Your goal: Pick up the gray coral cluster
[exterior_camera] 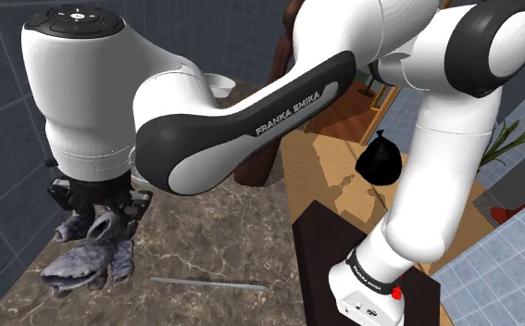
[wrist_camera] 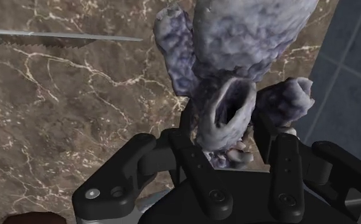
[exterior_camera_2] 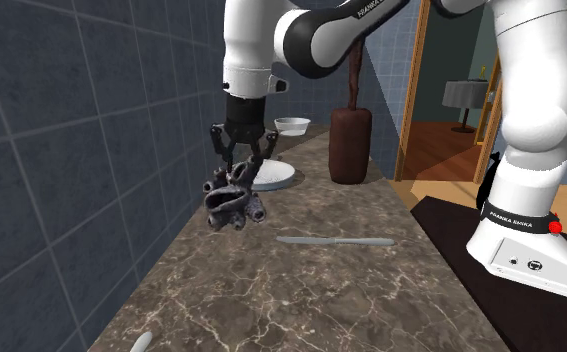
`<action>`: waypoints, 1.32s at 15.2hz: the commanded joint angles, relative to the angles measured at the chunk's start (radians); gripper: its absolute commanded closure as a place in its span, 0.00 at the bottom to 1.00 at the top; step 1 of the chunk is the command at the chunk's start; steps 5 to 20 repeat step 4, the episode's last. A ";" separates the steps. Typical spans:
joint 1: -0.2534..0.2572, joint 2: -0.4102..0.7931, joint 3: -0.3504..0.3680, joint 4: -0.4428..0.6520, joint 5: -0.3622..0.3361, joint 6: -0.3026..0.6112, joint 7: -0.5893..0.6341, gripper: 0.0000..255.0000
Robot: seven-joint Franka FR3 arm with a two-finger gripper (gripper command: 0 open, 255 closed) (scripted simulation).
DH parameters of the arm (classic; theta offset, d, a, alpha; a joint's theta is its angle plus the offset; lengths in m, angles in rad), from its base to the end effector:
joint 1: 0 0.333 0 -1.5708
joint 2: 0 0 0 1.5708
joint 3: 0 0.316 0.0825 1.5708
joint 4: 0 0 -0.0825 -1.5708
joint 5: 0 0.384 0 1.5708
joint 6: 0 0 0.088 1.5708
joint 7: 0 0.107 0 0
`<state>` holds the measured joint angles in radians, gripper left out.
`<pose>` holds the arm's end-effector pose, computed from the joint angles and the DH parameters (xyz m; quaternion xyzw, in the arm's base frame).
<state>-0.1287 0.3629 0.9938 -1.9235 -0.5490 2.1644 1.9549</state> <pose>0.4375 0.4259 0.3851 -0.9109 0.4027 -0.0857 0.0250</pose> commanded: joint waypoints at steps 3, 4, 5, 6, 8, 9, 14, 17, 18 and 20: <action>-0.015 -0.025 0.020 0.016 0.031 -0.028 -0.021 1.00; -0.015 -0.025 0.020 0.016 0.031 -0.028 -0.021 1.00; -0.015 -0.025 0.020 0.016 0.031 -0.028 -0.021 1.00; -0.015 -0.025 0.020 0.016 0.031 -0.028 -0.021 1.00; -0.015 -0.025 0.020 0.016 0.031 -0.028 -0.021 1.00; -0.015 -0.025 0.020 0.016 0.031 -0.028 -0.021 1.00; -0.015 -0.025 0.020 0.016 0.031 -0.028 -0.021 1.00; -0.015 -0.025 0.020 0.016 0.031 -0.028 -0.021 1.00; -0.015 -0.025 0.020 0.016 0.031 -0.028 -0.021 1.00; -0.015 -0.025 0.020 0.016 0.031 -0.028 -0.021 1.00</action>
